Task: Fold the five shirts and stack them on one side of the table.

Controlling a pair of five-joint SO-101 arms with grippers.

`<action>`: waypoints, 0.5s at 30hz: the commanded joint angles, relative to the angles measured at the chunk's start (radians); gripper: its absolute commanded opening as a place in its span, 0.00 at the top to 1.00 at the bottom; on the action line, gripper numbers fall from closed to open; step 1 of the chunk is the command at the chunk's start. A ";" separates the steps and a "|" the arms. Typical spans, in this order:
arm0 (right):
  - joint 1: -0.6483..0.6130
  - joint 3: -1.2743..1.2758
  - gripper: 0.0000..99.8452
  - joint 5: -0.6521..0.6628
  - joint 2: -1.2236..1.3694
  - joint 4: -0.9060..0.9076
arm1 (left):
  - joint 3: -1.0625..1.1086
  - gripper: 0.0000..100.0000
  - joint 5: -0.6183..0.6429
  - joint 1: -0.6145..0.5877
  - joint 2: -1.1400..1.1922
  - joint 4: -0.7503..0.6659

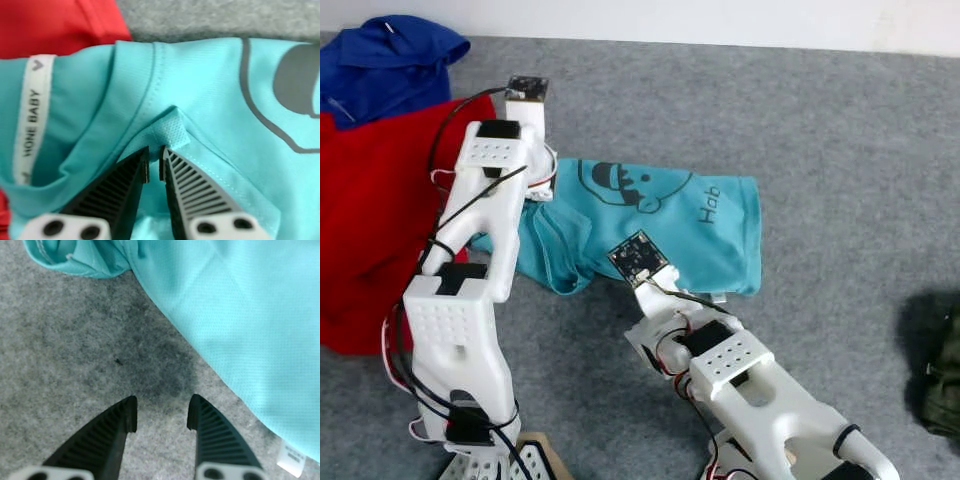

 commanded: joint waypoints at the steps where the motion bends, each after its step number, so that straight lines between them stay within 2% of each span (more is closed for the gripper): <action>1: 0.022 -0.004 0.82 0.014 -0.012 -0.019 | -0.041 0.94 0.002 -0.050 -0.013 -0.003; 9: 0.022 -0.004 0.82 0.014 -0.012 -0.019 | -0.073 0.94 0.000 -0.156 -0.012 0.034; 15: 0.022 -0.004 0.82 0.014 -0.012 -0.019 | -0.074 0.93 0.000 -0.185 -0.013 0.035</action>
